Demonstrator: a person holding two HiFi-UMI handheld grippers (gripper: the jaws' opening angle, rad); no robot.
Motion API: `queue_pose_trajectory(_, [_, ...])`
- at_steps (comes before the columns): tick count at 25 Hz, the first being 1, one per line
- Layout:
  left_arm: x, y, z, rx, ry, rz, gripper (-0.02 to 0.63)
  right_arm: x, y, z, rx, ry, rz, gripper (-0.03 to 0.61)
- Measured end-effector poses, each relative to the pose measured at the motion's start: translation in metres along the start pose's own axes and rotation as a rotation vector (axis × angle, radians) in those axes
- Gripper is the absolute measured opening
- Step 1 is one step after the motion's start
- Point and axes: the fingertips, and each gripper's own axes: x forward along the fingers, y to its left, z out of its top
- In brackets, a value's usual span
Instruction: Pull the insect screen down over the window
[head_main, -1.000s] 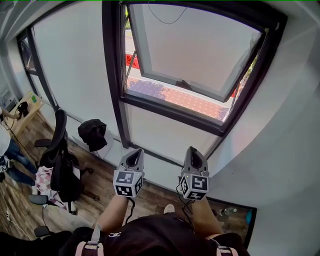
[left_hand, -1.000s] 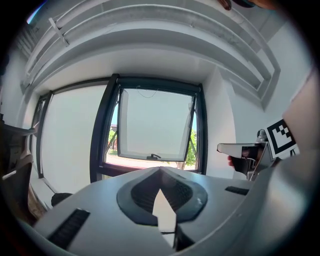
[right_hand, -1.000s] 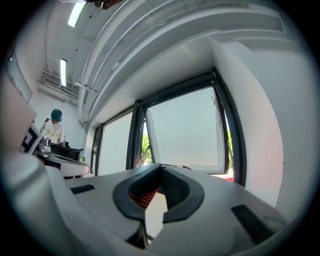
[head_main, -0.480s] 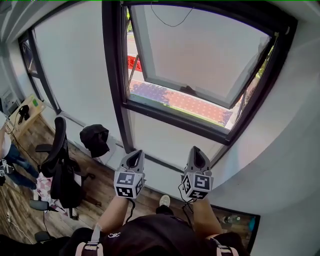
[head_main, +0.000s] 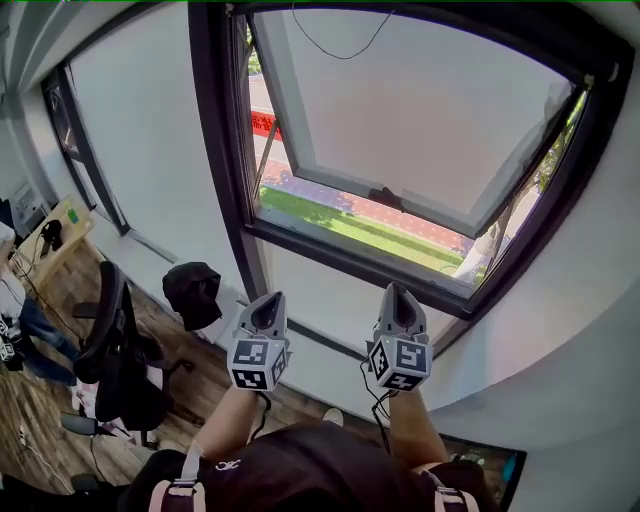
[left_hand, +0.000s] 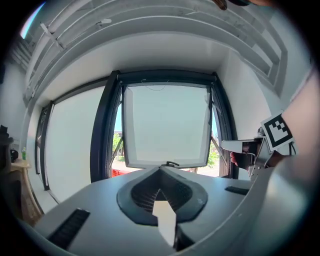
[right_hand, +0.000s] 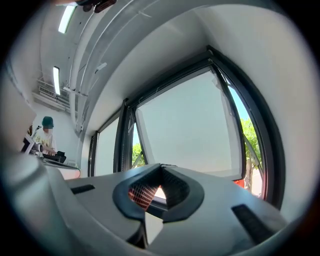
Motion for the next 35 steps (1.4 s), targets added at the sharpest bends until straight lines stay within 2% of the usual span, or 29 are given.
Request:
queue_pose_trajectory(3, [0.034,0.002,0.005,-0.020,0.005,0.000,0.014,0.026,-0.019,0.001,-0.003,-0.001,-0.007,0.005])
queue_pose_trajectory(10, [0.112,-0.009,0.014,0.001,0.005,-0.033,0.014,0.081,-0.063,0.009,-0.011,-0.007,-0.027,0.005])
queue_pose_trajectory(19, [0.179,-0.017,0.010,-0.024,0.026,-0.063,0.014,0.118,-0.099,0.004,-0.055,0.009,-0.047,0.005])
queue_pose_trajectory(28, [0.227,-0.017,0.008,0.005,0.042,-0.188,0.014,0.130,-0.105,0.004,-0.116,-0.007,-0.113,0.005])
queue_pose_trajectory(35, [0.260,0.007,0.019,0.049,0.032,-0.310,0.014,0.138,-0.100,-0.003,-0.099,-0.017,-0.269,0.005])
